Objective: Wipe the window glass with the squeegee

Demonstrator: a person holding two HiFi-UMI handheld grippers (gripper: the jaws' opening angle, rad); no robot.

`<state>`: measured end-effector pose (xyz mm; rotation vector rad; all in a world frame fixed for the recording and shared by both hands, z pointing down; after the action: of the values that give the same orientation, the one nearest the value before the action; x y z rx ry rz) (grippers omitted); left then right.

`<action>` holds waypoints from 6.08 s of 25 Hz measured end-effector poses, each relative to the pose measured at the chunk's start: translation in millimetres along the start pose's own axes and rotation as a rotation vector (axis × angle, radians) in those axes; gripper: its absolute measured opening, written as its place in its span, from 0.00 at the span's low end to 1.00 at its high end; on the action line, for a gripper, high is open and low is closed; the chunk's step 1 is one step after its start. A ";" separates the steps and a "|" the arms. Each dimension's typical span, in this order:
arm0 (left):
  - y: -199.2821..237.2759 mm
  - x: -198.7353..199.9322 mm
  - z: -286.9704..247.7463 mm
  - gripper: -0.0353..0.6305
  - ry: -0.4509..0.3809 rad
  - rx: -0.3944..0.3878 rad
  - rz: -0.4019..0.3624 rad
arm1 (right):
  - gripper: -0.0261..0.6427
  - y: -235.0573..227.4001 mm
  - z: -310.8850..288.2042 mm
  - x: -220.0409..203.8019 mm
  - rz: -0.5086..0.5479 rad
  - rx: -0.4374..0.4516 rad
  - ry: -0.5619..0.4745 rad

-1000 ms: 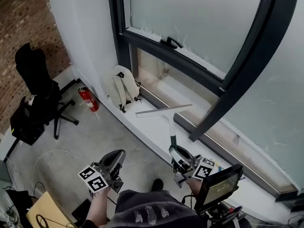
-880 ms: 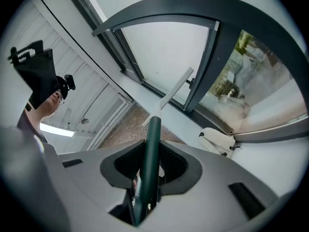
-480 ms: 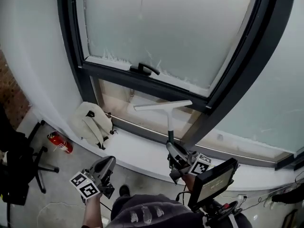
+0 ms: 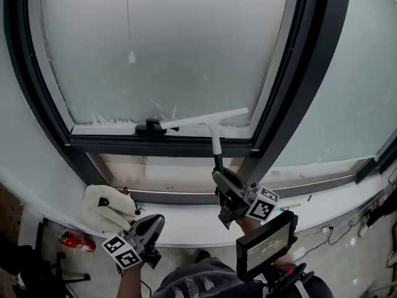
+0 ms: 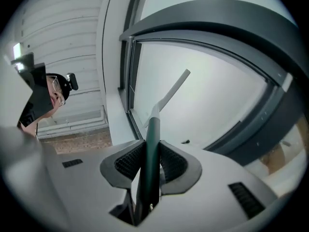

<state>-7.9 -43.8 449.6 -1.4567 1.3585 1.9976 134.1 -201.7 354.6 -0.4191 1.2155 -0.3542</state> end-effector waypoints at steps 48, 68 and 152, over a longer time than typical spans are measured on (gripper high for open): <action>69.8 86.7 -109.4 0.06 0.108 -0.380 0.011 | 0.19 -9.1 -129.7 304.5 0.387 0.027 -0.298; 76.9 38.2 -104.2 0.06 0.217 -0.345 0.049 | 0.19 -37.6 -107.3 236.0 0.293 -0.001 -0.219; 80.3 45.2 -18.3 0.06 0.137 -0.130 0.018 | 0.18 -15.1 -167.0 109.0 0.262 0.116 -0.154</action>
<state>-73.9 -110.7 450.4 -1.6719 1.3215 2.0651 8.8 -286.9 224.1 -0.1800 1.0773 -0.1633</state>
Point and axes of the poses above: the fingertips, and each gripper's own axes: z backward along the fingers, y to its left, x out of its top, the point moved 2 cm from there along z, backward along the fingers, and after that the axes turned 9 degrees about y, right-handed, at the moved point
